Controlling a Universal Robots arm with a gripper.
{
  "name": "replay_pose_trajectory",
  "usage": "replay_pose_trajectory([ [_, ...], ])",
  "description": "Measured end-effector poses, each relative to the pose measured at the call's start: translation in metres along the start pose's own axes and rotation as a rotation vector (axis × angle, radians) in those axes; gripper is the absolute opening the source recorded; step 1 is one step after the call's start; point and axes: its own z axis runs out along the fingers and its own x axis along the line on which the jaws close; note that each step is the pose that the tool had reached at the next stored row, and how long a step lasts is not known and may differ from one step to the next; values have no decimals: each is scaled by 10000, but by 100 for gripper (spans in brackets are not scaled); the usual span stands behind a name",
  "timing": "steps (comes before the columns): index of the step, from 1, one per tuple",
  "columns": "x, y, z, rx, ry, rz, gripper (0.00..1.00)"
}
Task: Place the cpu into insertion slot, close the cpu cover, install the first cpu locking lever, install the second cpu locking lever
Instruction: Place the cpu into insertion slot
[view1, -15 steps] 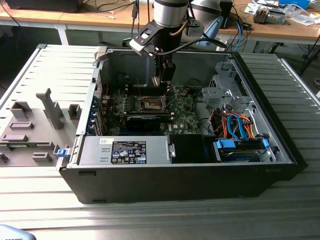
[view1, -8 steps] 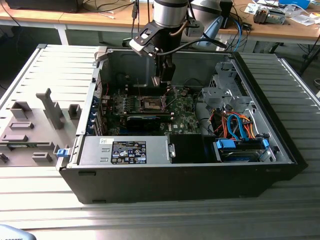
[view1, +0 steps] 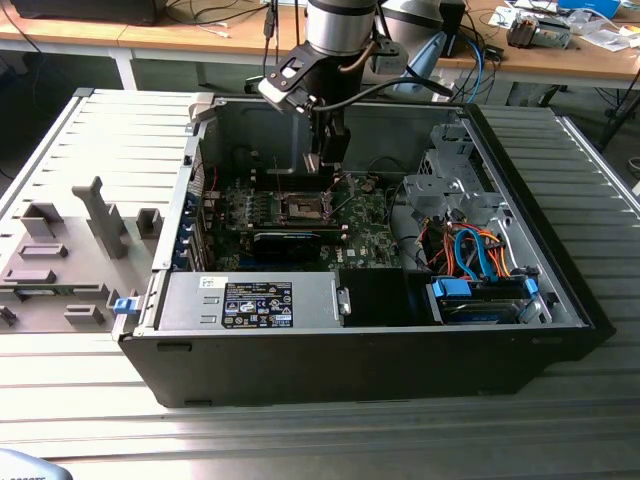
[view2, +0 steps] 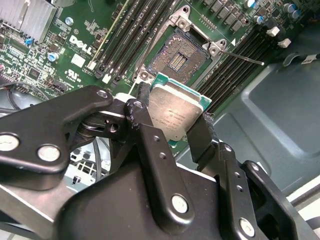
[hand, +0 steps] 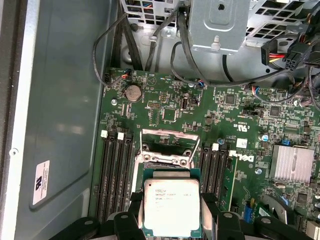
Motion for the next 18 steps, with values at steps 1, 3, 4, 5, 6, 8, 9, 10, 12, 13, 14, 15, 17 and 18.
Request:
replay_pose_trajectory([
  [1,0,0,1,0,0,8,55],
  [3,0,0,2,0,1,25,55],
  [4,0,0,3,-1,1,33,55],
  [5,0,0,4,0,1,47,55],
  [6,0,0,5,0,0,58,55],
  [8,0,0,6,0,0,73,55],
  [9,0,0,7,0,0,81,55],
  [10,0,0,7,-1,0,88,55],
  [12,0,0,8,-1,0,101,55],
  [13,0,0,9,-1,0,111,55],
  [14,0,0,10,-1,1,121,55],
  [15,0,0,10,-1,0,132,55],
  [17,0,0,11,-1,1,148,55],
  [18,0,0,12,-1,1,156,55],
])
